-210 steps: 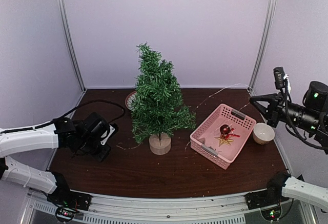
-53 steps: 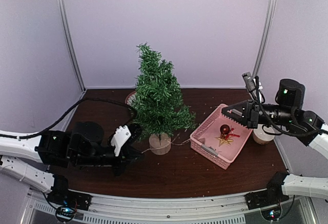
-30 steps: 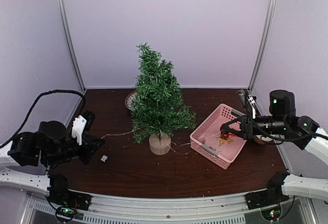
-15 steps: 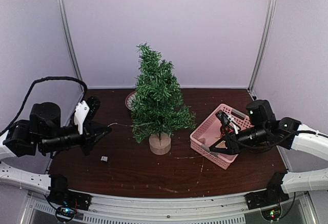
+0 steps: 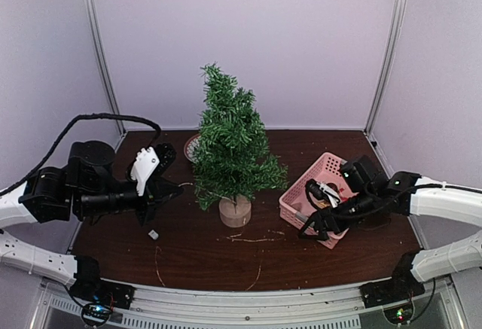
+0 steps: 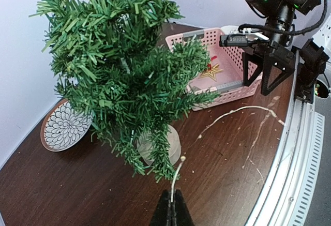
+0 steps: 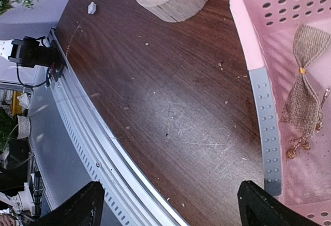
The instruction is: Decorate the small christmas tree
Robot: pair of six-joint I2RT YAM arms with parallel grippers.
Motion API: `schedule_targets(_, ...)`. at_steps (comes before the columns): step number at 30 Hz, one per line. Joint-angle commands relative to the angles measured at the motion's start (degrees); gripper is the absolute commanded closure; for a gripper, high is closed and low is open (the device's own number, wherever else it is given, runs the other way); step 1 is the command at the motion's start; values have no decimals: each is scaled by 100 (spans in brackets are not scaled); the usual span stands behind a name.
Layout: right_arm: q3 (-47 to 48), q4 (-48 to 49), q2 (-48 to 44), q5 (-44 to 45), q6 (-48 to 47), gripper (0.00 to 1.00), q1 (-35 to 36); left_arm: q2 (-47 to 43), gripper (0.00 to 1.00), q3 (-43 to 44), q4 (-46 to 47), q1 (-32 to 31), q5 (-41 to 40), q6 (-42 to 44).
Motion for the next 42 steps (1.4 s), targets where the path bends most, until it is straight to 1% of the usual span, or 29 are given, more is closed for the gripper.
schedule_targets(1,-53,18,336,210,238,4,55,84,100,138,353,58,226,159)
schedule_targets(4,-2,-68,632,485,193,1,46,198,100,210,349,68,330,222)
schedule_targets(6,87,-132,791,711,147,1,20,261,100,262,351,70,376,240)
schedule_targets(9,141,-5,868,902,76,0,-238,341,100,296,388,79,406,245)
schedule_targets(15,406,250,1208,821,-440,1,-1169,487,100,321,402,132,469,272)
schedule_targets(17,574,324,1372,799,-632,1,-1346,554,100,330,405,177,474,272)
schedule_targets(19,795,363,1506,763,-856,3,-1425,628,100,369,402,205,488,256)
schedule_targets(21,849,663,1410,530,-976,6,-1414,709,100,420,412,221,505,246)
schedule_targets(23,790,1040,1143,235,-981,8,-1360,771,100,473,423,228,524,252)
schedule_targets(26,643,1348,544,-42,-1125,8,-1030,843,100,587,405,255,527,254)
schedule_targets(30,577,1291,-78,27,-1213,7,-454,984,100,668,403,256,703,340)
schedule_targets(35,692,1158,-675,-61,-1201,7,44,1199,100,943,254,255,1015,524)
schedule_targets(38,844,1107,-816,-134,-1175,8,284,1207,100,1098,287,257,1223,570)
schedule_targets(42,1093,1068,-630,-135,-1159,8,613,1233,100,1334,298,260,1350,603)
